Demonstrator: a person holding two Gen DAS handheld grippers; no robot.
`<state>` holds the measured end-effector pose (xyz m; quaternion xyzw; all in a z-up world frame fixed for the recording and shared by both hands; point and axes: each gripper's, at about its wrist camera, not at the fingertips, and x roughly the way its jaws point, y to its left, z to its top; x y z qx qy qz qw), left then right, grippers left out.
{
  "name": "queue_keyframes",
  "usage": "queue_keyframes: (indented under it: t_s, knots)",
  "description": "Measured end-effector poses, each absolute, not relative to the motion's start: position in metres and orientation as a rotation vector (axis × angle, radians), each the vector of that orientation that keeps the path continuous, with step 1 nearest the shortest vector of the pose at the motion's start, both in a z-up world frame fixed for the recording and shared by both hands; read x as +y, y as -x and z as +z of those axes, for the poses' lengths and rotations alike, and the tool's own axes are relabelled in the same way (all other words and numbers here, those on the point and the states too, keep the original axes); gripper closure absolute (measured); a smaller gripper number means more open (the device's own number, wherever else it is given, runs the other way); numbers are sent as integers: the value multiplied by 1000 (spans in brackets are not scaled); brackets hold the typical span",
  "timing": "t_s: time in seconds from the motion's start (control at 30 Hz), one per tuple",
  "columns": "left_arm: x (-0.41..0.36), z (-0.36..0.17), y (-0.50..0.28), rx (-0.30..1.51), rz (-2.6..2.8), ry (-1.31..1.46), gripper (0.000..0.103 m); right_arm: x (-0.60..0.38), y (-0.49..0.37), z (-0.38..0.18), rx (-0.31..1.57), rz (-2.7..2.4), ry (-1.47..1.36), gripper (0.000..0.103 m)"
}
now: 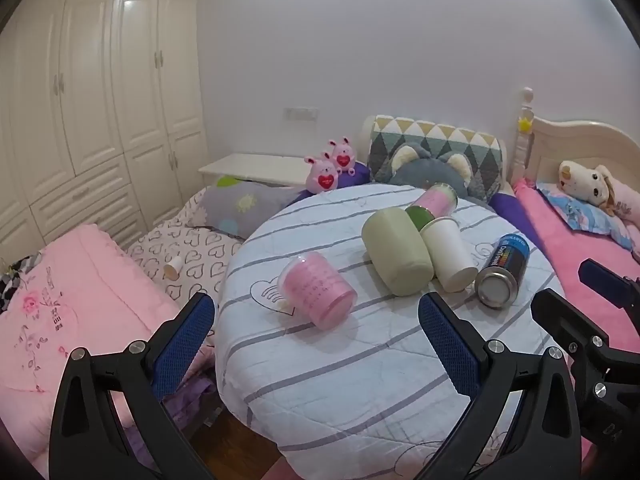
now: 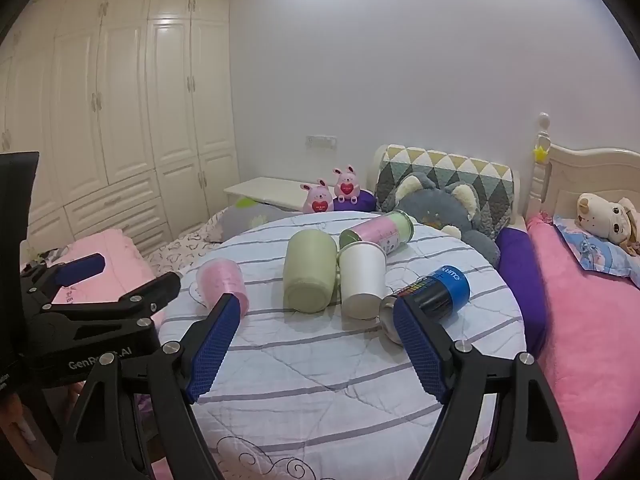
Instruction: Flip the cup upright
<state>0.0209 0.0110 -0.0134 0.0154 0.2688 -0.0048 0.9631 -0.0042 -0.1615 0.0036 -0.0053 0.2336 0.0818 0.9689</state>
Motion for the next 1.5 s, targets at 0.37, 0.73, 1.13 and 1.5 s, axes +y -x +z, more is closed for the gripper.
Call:
queue_keyframes:
  t_s: [0.37,0.73,1.13,1.5]
  knots:
    - [40,-17,-43,571,32,9,0,-154,-17,-3,516,174,13,23]
    - [72,-32,-67,619,67,49,0,-123,-46,-21,584,242,49,23]
    - [107,-51,-95,688,85,103,0,-67,-99,-58,706,411,94,23]
    - [126,-65,-111,740,83,122,0,-34,-135,-85,807,484,118,23]
